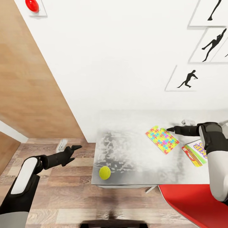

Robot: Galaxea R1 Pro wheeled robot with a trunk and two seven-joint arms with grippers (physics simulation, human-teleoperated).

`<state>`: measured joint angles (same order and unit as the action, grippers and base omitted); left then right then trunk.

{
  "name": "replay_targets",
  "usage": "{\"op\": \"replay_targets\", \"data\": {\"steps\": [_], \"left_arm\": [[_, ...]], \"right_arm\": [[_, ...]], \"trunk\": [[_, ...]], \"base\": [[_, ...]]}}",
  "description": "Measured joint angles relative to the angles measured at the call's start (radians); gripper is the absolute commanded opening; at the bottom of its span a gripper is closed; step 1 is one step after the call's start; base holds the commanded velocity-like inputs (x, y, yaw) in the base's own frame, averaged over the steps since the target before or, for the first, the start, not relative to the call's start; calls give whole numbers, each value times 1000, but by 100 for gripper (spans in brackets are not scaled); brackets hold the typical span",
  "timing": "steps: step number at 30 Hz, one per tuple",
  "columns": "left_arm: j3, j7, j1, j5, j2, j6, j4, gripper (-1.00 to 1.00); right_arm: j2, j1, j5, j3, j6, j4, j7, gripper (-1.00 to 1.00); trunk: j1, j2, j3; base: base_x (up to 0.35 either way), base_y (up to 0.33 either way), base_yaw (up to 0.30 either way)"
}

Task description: Put all the toys in the child's room - the three board games (two on the bed and one on the table), the two jigsaw puzzles on the table, and the tennis ball on the table - inside the toy box on the table in the child's room.

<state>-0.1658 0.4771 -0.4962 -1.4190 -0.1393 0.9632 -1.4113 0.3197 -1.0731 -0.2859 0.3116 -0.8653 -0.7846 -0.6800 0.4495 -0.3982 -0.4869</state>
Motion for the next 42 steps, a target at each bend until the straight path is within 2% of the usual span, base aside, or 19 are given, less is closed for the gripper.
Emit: {"op": "replay_targets", "data": {"steps": [11,42], "left_arm": [[-3,-2,7,37,0,-15,22,100],[-4,-1,7,47,0,-19,30,100]], "right_arm": [[4,-38,2,-1,6,78,17,100],[11,-53,5,0,31,114,11,100]], "trunk": [[0,0,0],[0,0,0]], "base": [[0,0,0],[0,0,0]]}}
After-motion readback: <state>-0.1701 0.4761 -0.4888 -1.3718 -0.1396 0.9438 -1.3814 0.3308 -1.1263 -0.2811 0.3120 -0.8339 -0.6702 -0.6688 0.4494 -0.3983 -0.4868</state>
